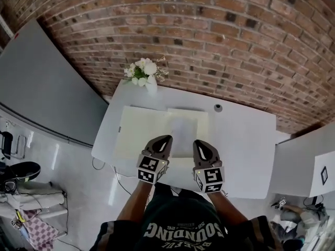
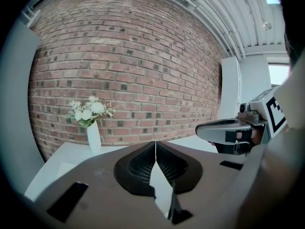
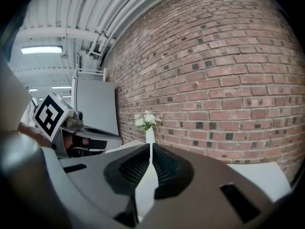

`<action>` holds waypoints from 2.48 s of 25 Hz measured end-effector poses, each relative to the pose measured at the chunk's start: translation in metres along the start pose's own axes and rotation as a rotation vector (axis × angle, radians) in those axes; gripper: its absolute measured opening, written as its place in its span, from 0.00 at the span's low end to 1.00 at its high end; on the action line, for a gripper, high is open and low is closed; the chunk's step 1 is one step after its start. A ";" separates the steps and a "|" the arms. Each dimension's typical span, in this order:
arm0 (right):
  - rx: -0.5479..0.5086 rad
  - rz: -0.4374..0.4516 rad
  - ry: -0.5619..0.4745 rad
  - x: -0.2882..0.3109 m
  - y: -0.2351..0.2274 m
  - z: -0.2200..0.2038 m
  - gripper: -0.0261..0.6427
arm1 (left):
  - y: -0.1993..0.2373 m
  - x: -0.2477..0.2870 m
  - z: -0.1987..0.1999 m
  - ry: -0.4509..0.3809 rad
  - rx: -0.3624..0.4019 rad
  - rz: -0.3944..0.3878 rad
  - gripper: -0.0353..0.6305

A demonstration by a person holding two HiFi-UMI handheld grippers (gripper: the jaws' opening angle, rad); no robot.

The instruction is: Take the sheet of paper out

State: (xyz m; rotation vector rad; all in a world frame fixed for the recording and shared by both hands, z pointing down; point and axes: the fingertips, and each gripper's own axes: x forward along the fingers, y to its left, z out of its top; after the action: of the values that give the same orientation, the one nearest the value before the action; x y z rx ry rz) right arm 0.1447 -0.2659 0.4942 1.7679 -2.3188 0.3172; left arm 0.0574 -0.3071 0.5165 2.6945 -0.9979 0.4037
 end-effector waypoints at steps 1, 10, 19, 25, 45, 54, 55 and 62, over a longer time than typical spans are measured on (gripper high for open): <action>0.001 -0.013 0.003 0.004 0.001 0.001 0.15 | 0.004 0.002 0.000 0.003 -0.001 -0.012 0.08; 0.025 -0.100 0.024 0.038 0.013 0.003 0.15 | 0.044 0.018 -0.004 0.029 0.002 -0.106 0.08; 0.038 -0.134 0.040 0.052 0.015 0.001 0.15 | 0.057 0.029 -0.009 0.048 0.000 -0.152 0.08; 0.043 -0.139 0.064 0.056 0.013 -0.008 0.15 | 0.056 0.037 -0.018 0.062 -0.031 -0.190 0.08; 0.110 -0.164 0.172 0.074 0.000 -0.056 0.15 | 0.079 0.075 -0.100 0.261 -0.218 -0.223 0.08; 0.131 -0.178 0.209 0.074 -0.007 -0.072 0.15 | 0.078 0.093 -0.150 0.398 -0.424 -0.275 0.20; 0.133 -0.180 0.213 0.074 -0.007 -0.074 0.15 | 0.079 0.094 -0.154 0.411 -0.433 -0.274 0.20; 0.142 -0.181 0.233 0.076 -0.008 -0.081 0.15 | 0.079 0.104 -0.178 0.484 -0.489 -0.273 0.21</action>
State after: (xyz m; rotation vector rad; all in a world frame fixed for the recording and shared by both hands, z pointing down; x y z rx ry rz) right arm 0.1359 -0.3145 0.5942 1.8761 -2.0046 0.6330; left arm 0.0498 -0.3716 0.7280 2.1041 -0.4992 0.6211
